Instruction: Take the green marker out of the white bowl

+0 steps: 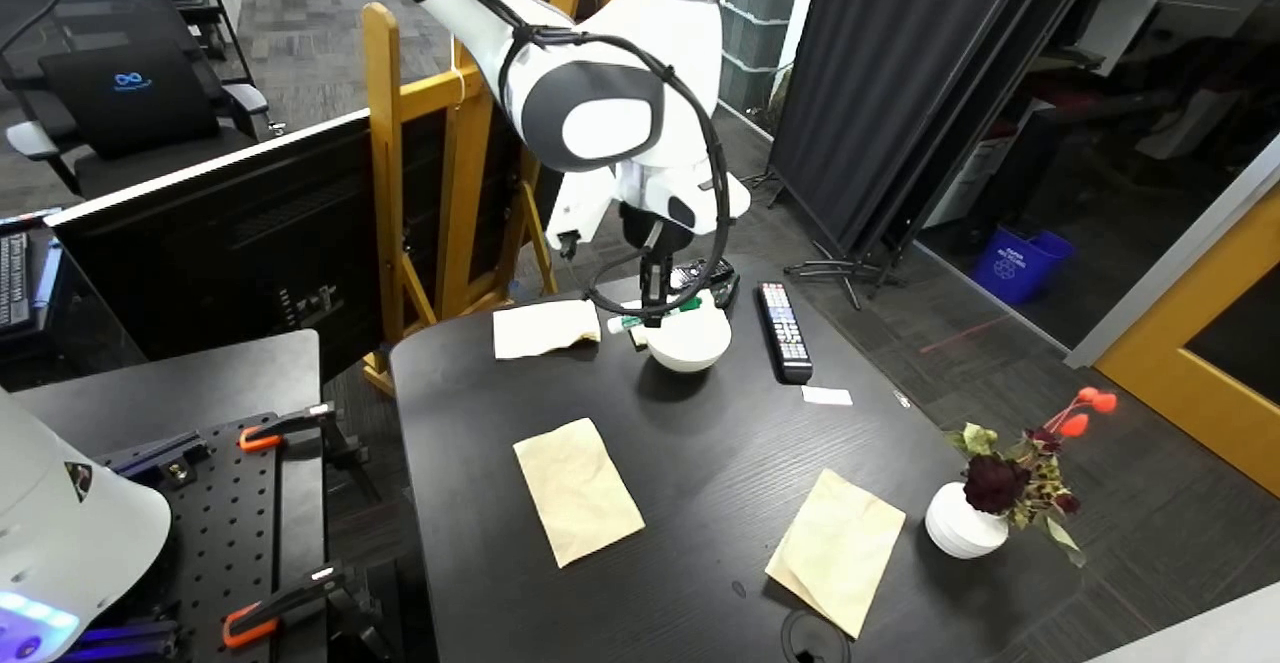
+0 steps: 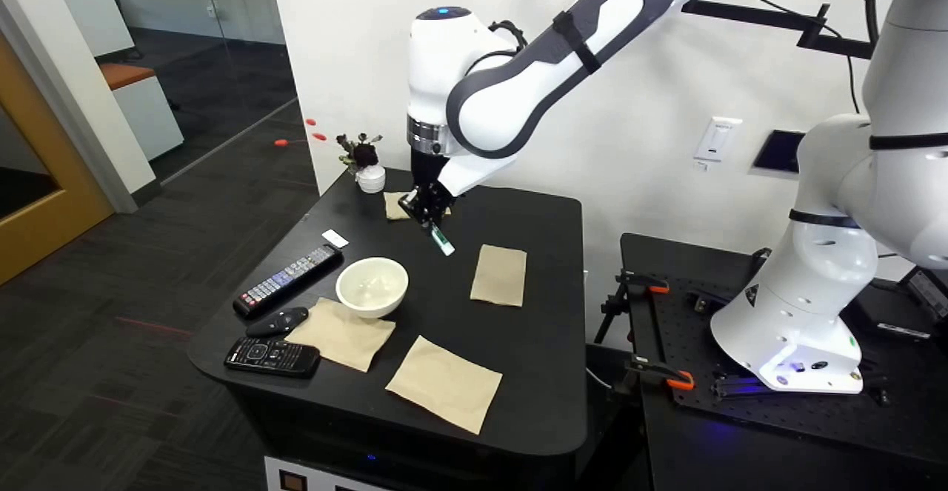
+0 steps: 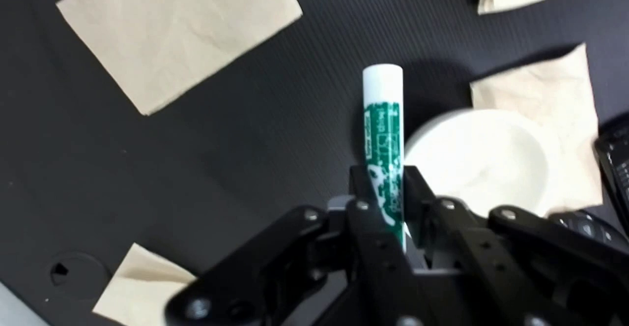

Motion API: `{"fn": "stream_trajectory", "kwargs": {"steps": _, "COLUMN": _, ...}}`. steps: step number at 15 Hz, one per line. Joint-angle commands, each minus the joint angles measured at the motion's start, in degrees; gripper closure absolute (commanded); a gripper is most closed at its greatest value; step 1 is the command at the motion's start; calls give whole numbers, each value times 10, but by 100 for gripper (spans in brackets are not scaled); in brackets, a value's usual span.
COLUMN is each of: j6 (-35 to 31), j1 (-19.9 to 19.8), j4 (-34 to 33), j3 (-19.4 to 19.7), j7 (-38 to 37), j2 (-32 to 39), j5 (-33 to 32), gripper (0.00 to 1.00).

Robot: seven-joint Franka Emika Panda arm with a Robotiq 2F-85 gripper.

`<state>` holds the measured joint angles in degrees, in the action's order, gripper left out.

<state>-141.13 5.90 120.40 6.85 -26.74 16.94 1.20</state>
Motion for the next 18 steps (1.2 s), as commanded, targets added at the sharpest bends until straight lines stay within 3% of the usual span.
{"fn": "stream_trajectory", "kwargs": {"steps": 1, "j6": -8, "j1": -21, "j4": 74, "j3": -20, "j7": 44, "j2": -28, "j5": 16, "gripper": 95}}
{"fn": "stream_trajectory", "kwargs": {"steps": 9, "j6": -56, "j1": -38, "j4": 167, "j3": -58, "j7": 123, "j2": 3, "j5": 71, "gripper": 95}}
{"fn": "stream_trajectory", "kwargs": {"steps": 18, "j6": -118, "j1": -31, "j4": 163, "j3": -69, "j7": 133, "j2": 54, "j5": 74, "gripper": 95}}
